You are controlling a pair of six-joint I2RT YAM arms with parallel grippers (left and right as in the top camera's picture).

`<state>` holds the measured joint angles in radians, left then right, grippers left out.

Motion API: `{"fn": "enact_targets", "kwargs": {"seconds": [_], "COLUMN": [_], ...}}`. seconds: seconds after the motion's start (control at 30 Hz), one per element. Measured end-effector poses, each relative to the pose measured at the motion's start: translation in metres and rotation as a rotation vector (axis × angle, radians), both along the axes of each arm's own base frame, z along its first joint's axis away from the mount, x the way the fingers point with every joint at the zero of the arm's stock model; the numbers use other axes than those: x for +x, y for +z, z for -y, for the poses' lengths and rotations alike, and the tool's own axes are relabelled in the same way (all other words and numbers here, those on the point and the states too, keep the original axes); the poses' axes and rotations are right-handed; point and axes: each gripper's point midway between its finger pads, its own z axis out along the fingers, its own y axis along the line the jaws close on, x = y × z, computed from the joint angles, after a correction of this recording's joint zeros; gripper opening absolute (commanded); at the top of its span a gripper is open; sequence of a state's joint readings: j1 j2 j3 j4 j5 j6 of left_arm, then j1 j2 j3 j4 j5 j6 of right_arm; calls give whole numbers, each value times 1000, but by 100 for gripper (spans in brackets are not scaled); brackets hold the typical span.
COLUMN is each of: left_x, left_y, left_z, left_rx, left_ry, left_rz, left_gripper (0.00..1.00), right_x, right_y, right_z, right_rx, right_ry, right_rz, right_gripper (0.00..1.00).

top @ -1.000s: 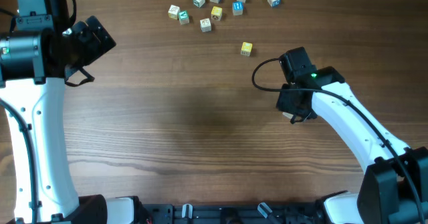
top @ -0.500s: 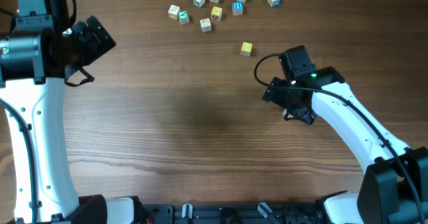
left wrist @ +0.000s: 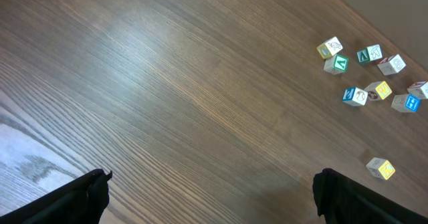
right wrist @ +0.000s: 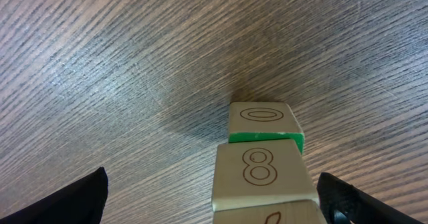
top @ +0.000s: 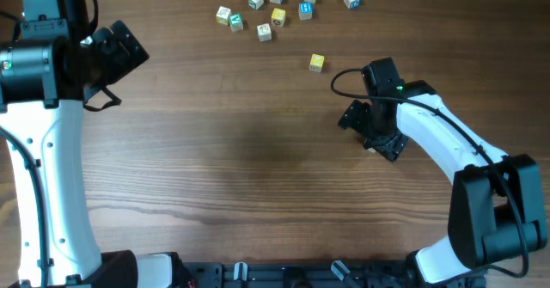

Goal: Form a tower

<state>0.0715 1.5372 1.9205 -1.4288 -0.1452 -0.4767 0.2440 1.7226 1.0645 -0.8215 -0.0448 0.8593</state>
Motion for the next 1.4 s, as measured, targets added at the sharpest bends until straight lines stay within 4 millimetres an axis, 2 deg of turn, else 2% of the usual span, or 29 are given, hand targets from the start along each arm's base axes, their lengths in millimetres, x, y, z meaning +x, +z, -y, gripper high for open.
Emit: {"fn": "enact_targets", "kwargs": {"seconds": [0.27,0.37,0.43,1.03,1.13,1.23,1.4], "left_x": [0,0,0,0,0,0,0], "left_y": [0,0,0,0,0,0,0], "left_z": [0,0,0,0,0,0,0], "left_rx": [0,0,0,0,0,-1,0], "left_ry": [0,0,0,0,0,0,0], "left_rz": [0,0,0,0,0,0,0], "left_gripper": [100,100,100,100,100,100,100], "right_x": [4,3,3,0,1,3,25], "right_y": [0,-9,-15,-16,-16,-12,11], "right_z": [14,15,15,16,16,15,11], "right_rx": [-4,-9,-12,-16,-20,-26,-45], "right_ry": [-45,-49,-51,-29,59,163,448], "right_rz": [1,-20,-35,-47,-38,-33,32], "right_gripper": [93,85,77,16,11,11,11]}}
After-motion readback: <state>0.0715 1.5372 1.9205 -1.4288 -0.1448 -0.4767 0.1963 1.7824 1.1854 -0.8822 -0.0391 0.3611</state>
